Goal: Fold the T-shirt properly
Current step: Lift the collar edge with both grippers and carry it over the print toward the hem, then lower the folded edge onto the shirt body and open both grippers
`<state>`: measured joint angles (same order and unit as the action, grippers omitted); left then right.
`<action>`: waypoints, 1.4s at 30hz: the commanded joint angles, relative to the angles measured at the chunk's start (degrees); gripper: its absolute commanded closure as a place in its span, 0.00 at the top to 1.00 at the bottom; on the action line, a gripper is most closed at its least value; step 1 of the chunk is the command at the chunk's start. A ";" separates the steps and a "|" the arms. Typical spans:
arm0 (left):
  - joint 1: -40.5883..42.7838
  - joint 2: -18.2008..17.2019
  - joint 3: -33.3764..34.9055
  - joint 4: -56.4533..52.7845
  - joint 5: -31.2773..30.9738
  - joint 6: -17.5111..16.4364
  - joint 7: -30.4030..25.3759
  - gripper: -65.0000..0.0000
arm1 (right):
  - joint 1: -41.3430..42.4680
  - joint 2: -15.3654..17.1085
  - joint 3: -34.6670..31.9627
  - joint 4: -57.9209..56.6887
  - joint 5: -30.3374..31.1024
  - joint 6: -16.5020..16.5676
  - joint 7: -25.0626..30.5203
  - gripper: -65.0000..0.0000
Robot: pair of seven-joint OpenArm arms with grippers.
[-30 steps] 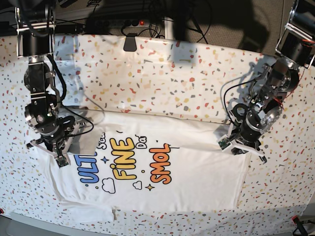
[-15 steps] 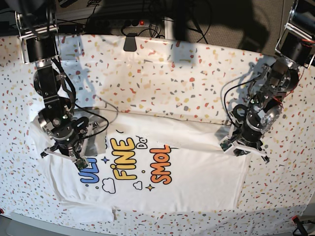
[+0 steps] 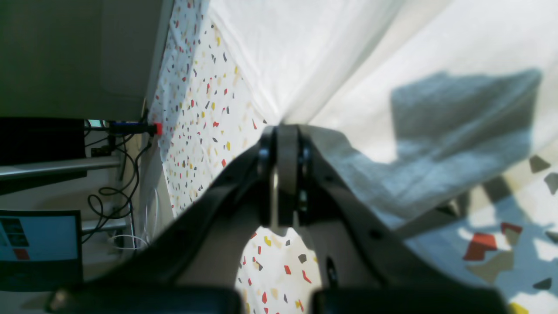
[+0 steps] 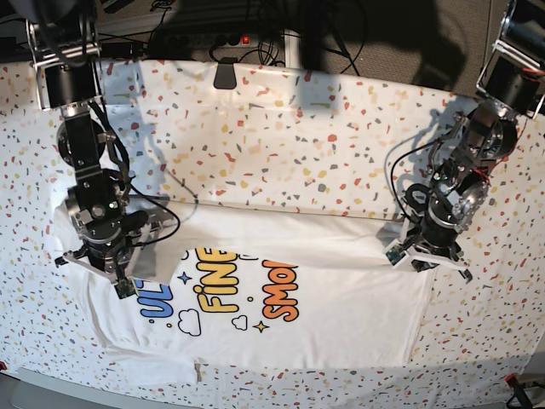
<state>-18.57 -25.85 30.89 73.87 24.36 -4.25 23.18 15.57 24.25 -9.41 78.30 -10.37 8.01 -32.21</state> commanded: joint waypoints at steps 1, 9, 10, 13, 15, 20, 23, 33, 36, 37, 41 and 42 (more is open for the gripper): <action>-1.42 -0.55 -0.48 0.72 0.61 1.27 -0.48 0.00 | 1.55 0.63 0.39 0.74 -1.25 -2.29 0.09 0.00; -1.42 -0.55 -0.48 0.72 0.59 1.27 -1.09 0.00 | 1.55 0.50 0.39 0.74 -5.07 -6.54 -2.38 0.00; -1.42 -0.55 -0.48 0.72 0.59 1.25 -1.95 0.00 | 1.55 0.48 0.39 0.74 -5.07 -6.47 -1.90 0.00; -1.44 -0.55 -0.48 0.72 0.59 1.25 -3.87 0.00 | 1.57 0.42 0.39 0.74 -5.03 -3.19 -0.70 0.00; -1.46 -0.55 -0.48 0.72 0.59 1.25 -3.98 0.00 | 1.55 0.33 0.37 0.74 -4.09 -1.75 -0.33 0.00; -1.73 -0.55 -0.48 -0.72 0.61 1.25 -6.45 0.00 | 1.55 0.35 0.37 0.74 -3.56 3.34 1.77 0.00; -2.19 -0.52 -0.48 -3.98 0.61 1.25 -6.99 0.00 | 1.55 0.35 0.37 0.74 -3.61 4.74 2.25 0.00; -2.58 -0.52 -0.48 -6.34 0.61 1.27 -10.84 0.00 | 1.86 0.35 0.37 0.74 -3.80 6.69 3.10 0.00; -2.54 -0.52 -0.48 -6.34 0.59 1.25 -11.06 0.00 | 1.88 0.37 0.37 0.74 -3.80 7.26 3.80 0.00; -2.54 -0.52 -0.48 -6.34 0.59 1.25 -11.04 0.00 | 1.88 0.37 0.37 0.74 -3.80 7.28 4.13 0.00; -2.54 -0.52 -0.48 -6.34 0.59 1.25 -10.84 0.00 | 1.90 0.37 0.37 0.74 -3.78 7.34 4.90 0.00; -2.54 -0.52 -0.48 -6.34 0.59 1.25 -10.84 0.00 | 2.03 0.37 0.37 0.74 -3.78 7.56 5.05 0.00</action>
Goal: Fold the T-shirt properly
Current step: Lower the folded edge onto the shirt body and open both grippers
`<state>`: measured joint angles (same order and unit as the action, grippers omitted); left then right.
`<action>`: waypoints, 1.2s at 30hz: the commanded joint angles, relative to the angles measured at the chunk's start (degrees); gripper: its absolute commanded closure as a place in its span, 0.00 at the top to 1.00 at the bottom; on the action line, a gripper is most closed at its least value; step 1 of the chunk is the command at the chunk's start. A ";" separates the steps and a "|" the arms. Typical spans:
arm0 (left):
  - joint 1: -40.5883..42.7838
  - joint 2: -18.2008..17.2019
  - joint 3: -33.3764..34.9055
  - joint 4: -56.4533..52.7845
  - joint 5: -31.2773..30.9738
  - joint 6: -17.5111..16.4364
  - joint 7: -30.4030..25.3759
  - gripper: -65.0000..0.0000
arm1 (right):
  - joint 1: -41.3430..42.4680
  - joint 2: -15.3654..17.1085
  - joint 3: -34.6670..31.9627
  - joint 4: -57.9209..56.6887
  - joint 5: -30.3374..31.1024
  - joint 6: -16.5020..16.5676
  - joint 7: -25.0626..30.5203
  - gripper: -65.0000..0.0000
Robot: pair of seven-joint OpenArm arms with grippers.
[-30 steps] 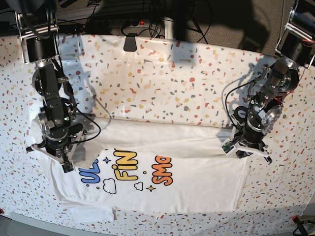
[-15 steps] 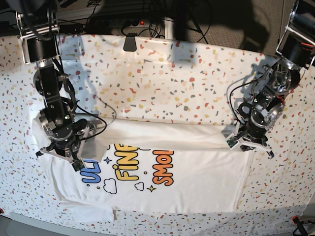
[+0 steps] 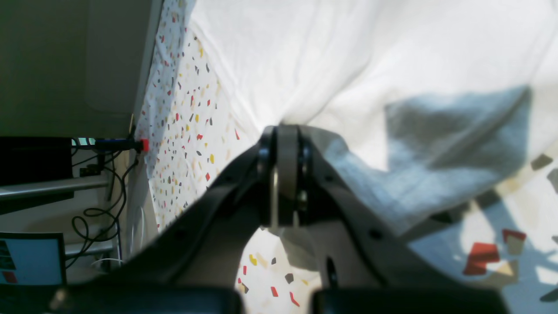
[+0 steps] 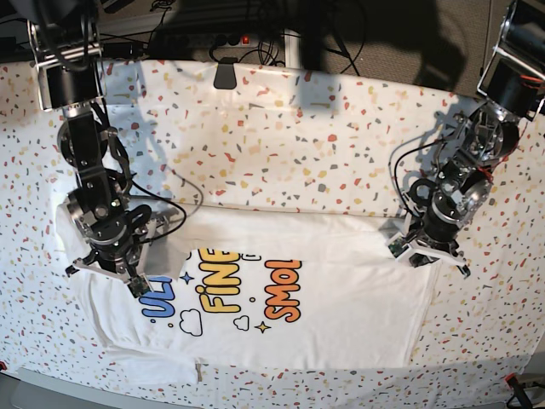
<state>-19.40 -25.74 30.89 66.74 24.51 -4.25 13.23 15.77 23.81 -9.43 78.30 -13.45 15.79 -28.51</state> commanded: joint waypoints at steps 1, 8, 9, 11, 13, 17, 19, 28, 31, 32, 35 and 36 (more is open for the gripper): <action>-1.70 -0.63 -0.48 0.79 0.44 1.25 -0.92 0.00 | 1.99 0.83 0.39 0.74 -0.70 0.17 1.40 0.00; -1.68 -0.63 -0.48 0.79 0.44 1.25 -0.87 0.00 | 4.90 0.79 0.39 0.72 -0.31 0.55 1.20 0.00; -1.68 -0.66 -0.48 0.79 0.44 1.25 -0.85 0.00 | 5.20 0.81 0.39 0.68 0.48 0.55 1.01 0.00; -1.70 -0.63 -0.48 0.79 0.46 1.25 -0.70 0.00 | 5.33 0.79 0.39 0.66 0.57 0.55 1.01 0.00; -1.73 -0.63 -0.48 0.79 0.48 1.25 -0.70 0.00 | 5.31 0.79 0.39 0.46 0.57 0.55 0.68 0.00; -1.75 -0.63 -0.48 0.79 1.16 1.27 -0.42 0.00 | 5.33 0.79 0.39 -1.77 0.55 0.55 0.63 0.00; -1.77 -0.66 -0.48 0.79 1.60 1.31 -0.04 0.00 | 5.33 0.79 0.39 -3.61 0.46 0.52 0.66 0.00; -4.42 -0.63 -0.48 0.72 1.25 1.31 1.22 0.00 | 6.62 0.76 0.39 -9.60 0.17 -0.17 4.74 0.00; -4.96 -0.63 -0.48 0.72 -0.26 1.29 1.49 0.00 | 8.39 0.76 0.39 -11.76 0.17 -0.17 4.59 0.00; -5.09 -0.63 -0.48 0.72 -0.79 1.31 1.49 0.00 | 9.07 0.76 0.39 -12.31 0.20 -0.17 4.55 0.00; -5.55 -0.63 -0.48 0.72 -0.81 1.29 1.51 0.00 | 10.91 0.79 0.39 -12.61 0.66 -0.15 4.44 0.00; -5.73 -0.63 -0.48 0.72 -0.81 1.29 1.49 0.00 | 11.43 0.79 0.39 -12.61 0.66 -0.15 4.24 0.00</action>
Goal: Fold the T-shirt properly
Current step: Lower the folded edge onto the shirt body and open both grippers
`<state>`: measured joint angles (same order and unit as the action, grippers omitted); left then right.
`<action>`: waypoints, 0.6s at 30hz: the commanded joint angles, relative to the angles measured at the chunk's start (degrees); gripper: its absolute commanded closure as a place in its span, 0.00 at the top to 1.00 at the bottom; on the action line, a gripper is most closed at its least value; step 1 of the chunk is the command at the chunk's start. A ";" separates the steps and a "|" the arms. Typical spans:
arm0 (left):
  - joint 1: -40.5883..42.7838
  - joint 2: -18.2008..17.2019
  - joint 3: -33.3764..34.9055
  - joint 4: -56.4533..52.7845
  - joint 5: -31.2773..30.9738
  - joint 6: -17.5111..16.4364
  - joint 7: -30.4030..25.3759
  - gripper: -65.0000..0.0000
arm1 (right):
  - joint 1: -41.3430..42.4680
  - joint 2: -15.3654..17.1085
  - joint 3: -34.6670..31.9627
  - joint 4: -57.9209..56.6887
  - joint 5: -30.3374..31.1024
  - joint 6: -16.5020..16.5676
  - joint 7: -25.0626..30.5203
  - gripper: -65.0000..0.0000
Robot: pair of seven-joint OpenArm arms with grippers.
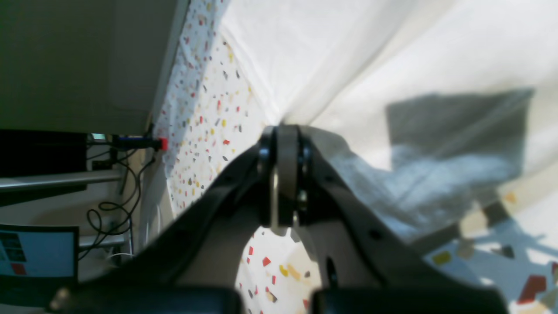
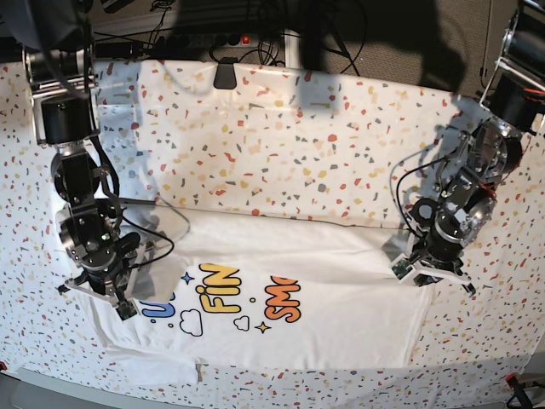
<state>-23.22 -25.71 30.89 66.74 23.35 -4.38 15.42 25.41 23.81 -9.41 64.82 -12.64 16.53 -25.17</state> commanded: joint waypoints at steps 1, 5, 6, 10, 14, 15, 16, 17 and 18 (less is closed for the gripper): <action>-1.90 -0.66 -0.48 0.72 0.37 1.42 -0.68 0.00 | 2.32 0.76 0.37 0.87 -0.13 -0.90 0.68 0.00; -2.12 -0.66 -0.48 0.07 0.37 1.44 -0.68 0.00 | 3.76 0.79 0.37 0.87 1.01 -0.87 -0.20 0.00; -2.32 -0.66 -0.48 -0.48 0.39 1.44 -0.63 0.00 | 3.82 0.76 0.37 0.87 1.53 -0.87 -0.37 0.00; -3.87 -0.46 -0.48 -3.87 0.39 1.64 -0.72 0.00 | 4.00 0.57 0.37 0.87 2.38 -0.85 -0.35 0.00; -5.09 -0.15 -0.48 -6.51 0.07 1.64 -2.27 0.00 | 4.13 0.59 0.37 0.87 2.34 -0.83 -0.33 0.00; -5.22 0.04 -0.48 -6.99 -0.20 1.64 -2.25 0.00 | 4.13 0.61 0.37 0.87 2.34 -0.83 -0.33 0.00; -5.27 0.26 -0.48 -7.39 -1.07 1.64 -2.29 0.00 | 4.11 0.59 0.37 0.87 2.34 -0.83 -0.33 0.00; -5.35 0.52 -0.48 -7.67 -1.73 1.62 -2.27 0.00 | 4.11 0.59 0.37 0.87 2.34 -0.83 -0.35 0.00; -5.38 0.87 -0.48 -7.91 -2.08 1.62 -2.27 0.00 | 4.11 0.59 0.37 0.87 2.34 -0.83 -0.33 0.00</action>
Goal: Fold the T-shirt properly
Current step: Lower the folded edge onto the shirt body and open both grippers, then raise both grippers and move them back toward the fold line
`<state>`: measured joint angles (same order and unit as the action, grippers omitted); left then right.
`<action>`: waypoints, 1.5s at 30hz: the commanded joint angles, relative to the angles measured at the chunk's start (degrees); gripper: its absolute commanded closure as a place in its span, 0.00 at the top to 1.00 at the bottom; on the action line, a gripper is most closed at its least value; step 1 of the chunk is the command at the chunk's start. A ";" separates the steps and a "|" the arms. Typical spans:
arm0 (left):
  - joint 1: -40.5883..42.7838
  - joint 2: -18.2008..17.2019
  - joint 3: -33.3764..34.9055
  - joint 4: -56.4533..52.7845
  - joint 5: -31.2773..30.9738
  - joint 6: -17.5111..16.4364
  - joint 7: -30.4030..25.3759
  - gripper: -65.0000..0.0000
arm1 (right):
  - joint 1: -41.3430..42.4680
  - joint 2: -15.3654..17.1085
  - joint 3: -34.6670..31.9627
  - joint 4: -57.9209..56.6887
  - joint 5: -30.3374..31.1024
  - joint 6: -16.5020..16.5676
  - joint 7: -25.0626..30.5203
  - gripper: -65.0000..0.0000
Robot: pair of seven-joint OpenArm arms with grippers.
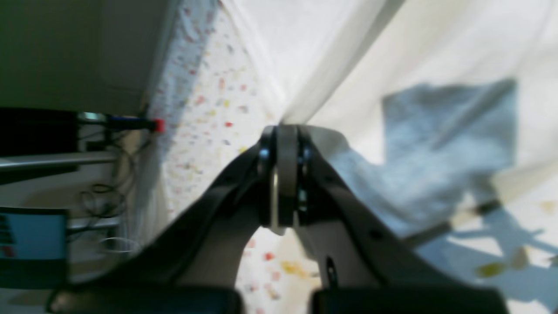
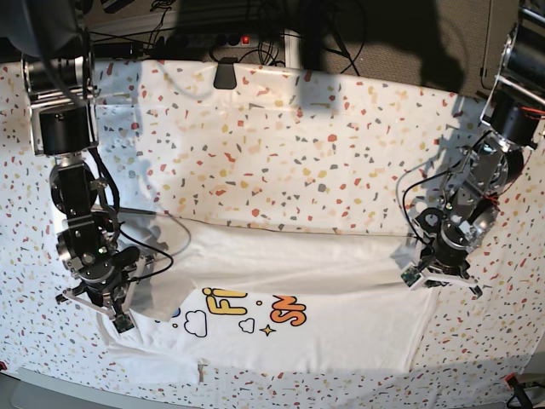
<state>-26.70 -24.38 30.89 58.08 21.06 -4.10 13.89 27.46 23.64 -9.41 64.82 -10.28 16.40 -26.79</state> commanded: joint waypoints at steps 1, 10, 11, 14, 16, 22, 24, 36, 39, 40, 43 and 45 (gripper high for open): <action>-1.88 -0.11 -0.48 0.72 0.24 1.33 -0.76 0.00 | 2.08 0.76 0.37 0.87 -0.02 -0.70 1.33 0.00; -1.88 1.73 -0.46 0.72 0.28 1.33 -1.77 0.00 | 2.05 0.76 0.37 0.87 0.00 -0.50 1.95 0.00; -1.88 1.68 -0.46 0.72 0.28 1.31 -1.77 0.00 | 2.08 0.76 0.37 0.87 0.00 -0.50 2.14 0.00; -1.90 1.66 -0.46 0.72 0.28 1.33 -1.77 0.00 | 2.05 0.81 0.37 0.87 -0.35 0.00 3.93 0.10; -1.88 1.68 -0.46 0.72 0.28 1.33 -1.77 0.00 | 2.05 0.79 0.37 0.81 -3.61 1.18 7.08 0.37; -1.88 1.66 -0.46 0.72 0.26 1.31 -1.55 0.00 | 2.08 0.79 0.37 0.31 -9.70 1.66 10.47 0.67; -1.88 1.68 -0.46 0.72 0.28 1.33 -1.57 0.00 | 2.05 0.76 0.37 0.31 -9.66 1.64 10.45 0.67; -1.90 1.62 -0.46 0.72 3.41 1.33 -1.97 0.17 | 2.05 0.76 0.37 0.31 -8.59 1.64 9.84 0.67; -1.92 1.46 -0.48 0.72 6.84 2.69 -1.97 0.38 | 2.03 0.79 0.37 0.31 -6.43 1.66 8.37 0.67; -1.92 1.38 -0.48 0.72 7.34 3.58 -1.97 0.38 | 2.03 0.76 0.37 0.31 -5.18 1.66 7.52 0.67; -1.95 1.38 -0.46 0.72 7.41 4.59 -2.03 0.38 | 2.08 0.81 0.37 0.31 -2.75 2.27 4.35 0.66; -1.88 1.53 -0.46 0.72 7.39 4.52 -2.01 0.38 | 2.03 1.20 0.37 0.74 0.00 7.67 2.40 0.65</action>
<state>-26.83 -22.48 30.87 58.08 28.05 -0.58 12.56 27.73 24.10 -9.41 64.36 -10.31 24.95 -25.47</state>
